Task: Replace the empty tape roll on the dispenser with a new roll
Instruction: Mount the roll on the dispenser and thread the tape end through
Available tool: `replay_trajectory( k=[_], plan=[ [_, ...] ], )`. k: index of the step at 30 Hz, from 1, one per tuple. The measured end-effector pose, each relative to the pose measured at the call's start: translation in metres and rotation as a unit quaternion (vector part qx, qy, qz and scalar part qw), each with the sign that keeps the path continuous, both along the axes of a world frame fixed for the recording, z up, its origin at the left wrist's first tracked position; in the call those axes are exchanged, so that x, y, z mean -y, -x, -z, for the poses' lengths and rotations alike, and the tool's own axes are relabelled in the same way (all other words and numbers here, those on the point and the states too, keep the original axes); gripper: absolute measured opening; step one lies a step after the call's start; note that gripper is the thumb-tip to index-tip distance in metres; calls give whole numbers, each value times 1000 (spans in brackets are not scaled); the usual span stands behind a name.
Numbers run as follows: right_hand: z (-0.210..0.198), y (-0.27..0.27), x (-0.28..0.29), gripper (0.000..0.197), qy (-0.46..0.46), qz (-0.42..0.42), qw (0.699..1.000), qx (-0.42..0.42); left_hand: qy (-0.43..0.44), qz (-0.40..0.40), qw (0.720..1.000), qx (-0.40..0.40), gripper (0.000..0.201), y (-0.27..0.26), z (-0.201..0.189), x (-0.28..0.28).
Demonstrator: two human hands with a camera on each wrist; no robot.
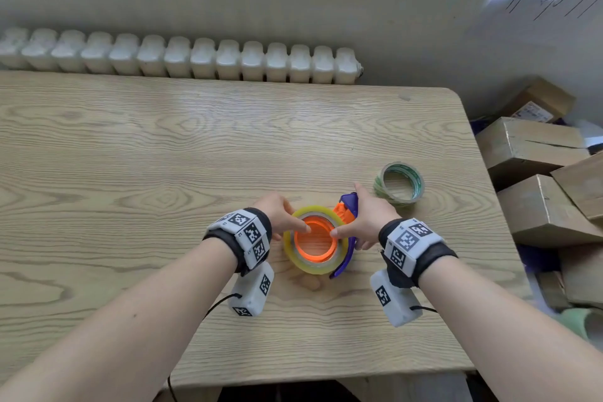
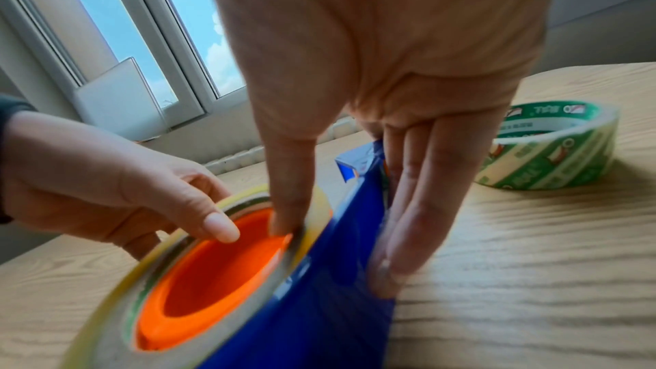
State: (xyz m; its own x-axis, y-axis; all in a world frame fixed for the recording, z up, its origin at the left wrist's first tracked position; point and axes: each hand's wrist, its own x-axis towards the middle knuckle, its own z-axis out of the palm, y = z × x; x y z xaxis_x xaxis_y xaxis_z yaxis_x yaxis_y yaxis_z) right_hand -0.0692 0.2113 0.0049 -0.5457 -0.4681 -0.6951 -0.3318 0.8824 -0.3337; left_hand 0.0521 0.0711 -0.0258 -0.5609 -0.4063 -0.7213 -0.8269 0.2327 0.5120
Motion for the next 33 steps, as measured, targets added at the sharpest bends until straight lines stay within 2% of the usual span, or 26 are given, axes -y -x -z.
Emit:
replay_trajectory(
  k=[5, 8, 13, 15, 17, 19, 21, 23, 25, 28, 30, 33],
  plan=[
    [3, 1, 2, 114, 6, 4, 1000, -7, -13, -7, 1000, -2, 63, -2, 7, 3],
    [9, -1, 7, 112, -8, -13, 999, -40, -22, -8, 1000, -3, 65, 0, 12, 7],
    [17, -7, 9, 105, 0, -1, 998, -69, -26, -5, 1000, -15, 50, -1, 12, 4],
    [15, -6, 7, 100, 12, 9, 997, -78, -49, -11, 999, -21, 57, -2, 13, 4],
    [9, -3, 5, 95, 41, 26, 995, -84, -84, -34, 995, -37, 77, -2, 11, 4],
    [1, 1, 5, 92, 86, 45, 992, -84, -124, -57, 989, -58, 77, 0, 6, 6],
    [-8, 5, 6, 89, 141, 65, 985, -79, -168, -64, 980, -92, 54, 2, -8, 7],
    [-19, 8, 9, 88, 199, 90, 973, -71, -203, -75, 968, -127, 42, 5, -26, 7],
    [-31, 10, 11, 87, 247, 117, 960, -61, -249, -112, 947, -169, 40, 8, -41, 7],
    [-50, 12, 18, 89, 310, 152, 938, -36, -350, -187, 893, -213, 59, 12, -57, 12],
    [-62, 13, 22, 91, 339, 157, 927, -28, -366, -211, 875, -238, 57, 14, -70, 17],
    [-83, 13, 24, 88, 364, 133, 921, -21, -352, -232, 866, -268, 55, 15, -87, 25]
  ],
)
